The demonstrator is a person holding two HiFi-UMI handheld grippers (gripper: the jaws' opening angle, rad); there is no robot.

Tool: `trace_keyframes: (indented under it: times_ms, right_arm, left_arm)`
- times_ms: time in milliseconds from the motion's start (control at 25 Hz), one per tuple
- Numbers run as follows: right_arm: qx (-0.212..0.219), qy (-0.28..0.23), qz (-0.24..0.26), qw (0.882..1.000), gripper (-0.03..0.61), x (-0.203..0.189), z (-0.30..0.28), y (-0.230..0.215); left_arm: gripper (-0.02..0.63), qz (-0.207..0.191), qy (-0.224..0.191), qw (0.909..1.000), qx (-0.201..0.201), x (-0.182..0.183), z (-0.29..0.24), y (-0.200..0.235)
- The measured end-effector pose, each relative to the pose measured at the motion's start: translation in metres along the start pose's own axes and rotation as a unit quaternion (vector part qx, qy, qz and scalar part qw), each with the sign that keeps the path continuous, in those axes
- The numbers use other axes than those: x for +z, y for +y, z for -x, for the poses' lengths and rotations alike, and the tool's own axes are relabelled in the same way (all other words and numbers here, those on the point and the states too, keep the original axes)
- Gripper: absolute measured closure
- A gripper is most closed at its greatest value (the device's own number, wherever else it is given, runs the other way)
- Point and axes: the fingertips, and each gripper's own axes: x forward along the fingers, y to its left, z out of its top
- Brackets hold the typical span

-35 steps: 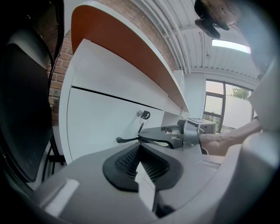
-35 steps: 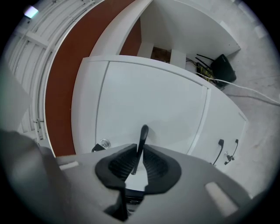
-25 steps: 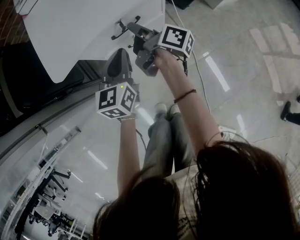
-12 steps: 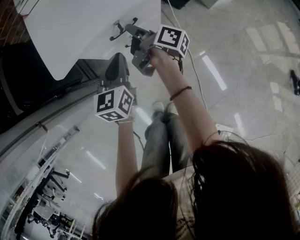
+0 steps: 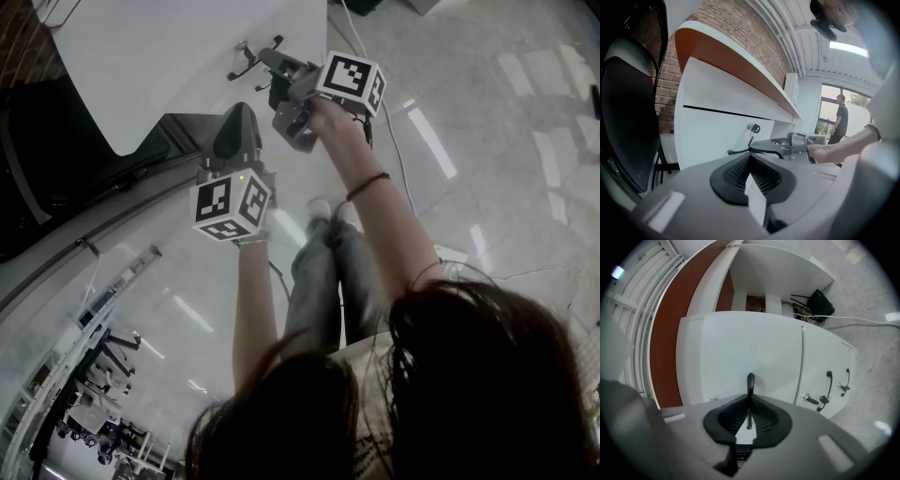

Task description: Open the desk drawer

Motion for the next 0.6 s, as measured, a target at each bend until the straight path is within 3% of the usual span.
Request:
trace_keyframes:
  times_ms: [600]
  right_arm:
    - [-0.014,0.0,-0.006,1.0,0.557,-0.007,0.018,-0.003]
  left_arm:
    - [0.615,0.007,0.007,1.0,-0.002,-0.004,0.013,-0.009]
